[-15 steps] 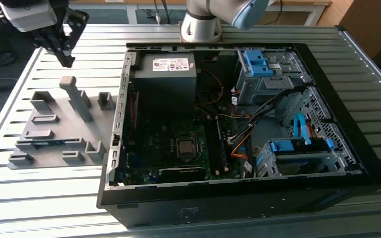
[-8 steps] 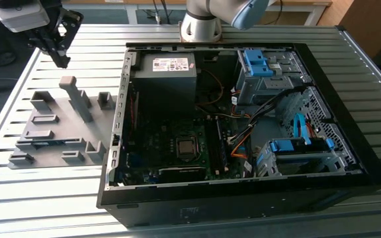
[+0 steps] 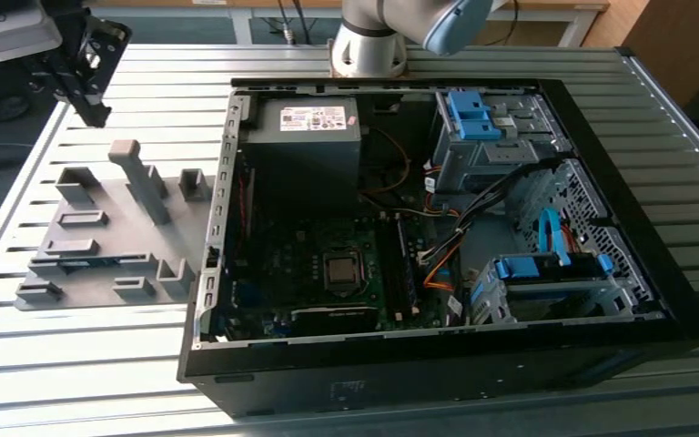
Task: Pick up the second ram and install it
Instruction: 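Reach for the second ram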
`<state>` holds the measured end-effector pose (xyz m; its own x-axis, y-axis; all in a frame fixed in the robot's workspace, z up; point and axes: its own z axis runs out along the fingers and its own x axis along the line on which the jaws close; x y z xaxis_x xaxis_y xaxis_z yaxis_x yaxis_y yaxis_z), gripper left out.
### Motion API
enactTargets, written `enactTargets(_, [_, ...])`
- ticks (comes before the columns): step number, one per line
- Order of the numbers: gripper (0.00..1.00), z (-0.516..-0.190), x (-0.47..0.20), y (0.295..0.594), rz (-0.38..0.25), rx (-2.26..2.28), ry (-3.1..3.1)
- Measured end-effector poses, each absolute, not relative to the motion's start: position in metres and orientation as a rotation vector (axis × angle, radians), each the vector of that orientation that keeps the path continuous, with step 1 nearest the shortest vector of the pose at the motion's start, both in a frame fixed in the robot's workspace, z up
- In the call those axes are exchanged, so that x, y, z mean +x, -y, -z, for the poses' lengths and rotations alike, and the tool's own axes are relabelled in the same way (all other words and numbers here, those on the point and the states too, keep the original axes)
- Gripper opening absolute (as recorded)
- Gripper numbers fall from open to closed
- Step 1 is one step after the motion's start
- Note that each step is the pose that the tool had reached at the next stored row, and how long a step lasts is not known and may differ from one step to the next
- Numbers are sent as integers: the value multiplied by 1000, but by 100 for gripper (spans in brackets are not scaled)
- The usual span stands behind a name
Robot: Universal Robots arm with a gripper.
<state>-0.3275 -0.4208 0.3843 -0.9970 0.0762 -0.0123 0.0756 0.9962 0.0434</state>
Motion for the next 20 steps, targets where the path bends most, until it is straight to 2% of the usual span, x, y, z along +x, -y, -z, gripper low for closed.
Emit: enactTargets(20, [11, -384, -358, 437, -67, 119, -3125])
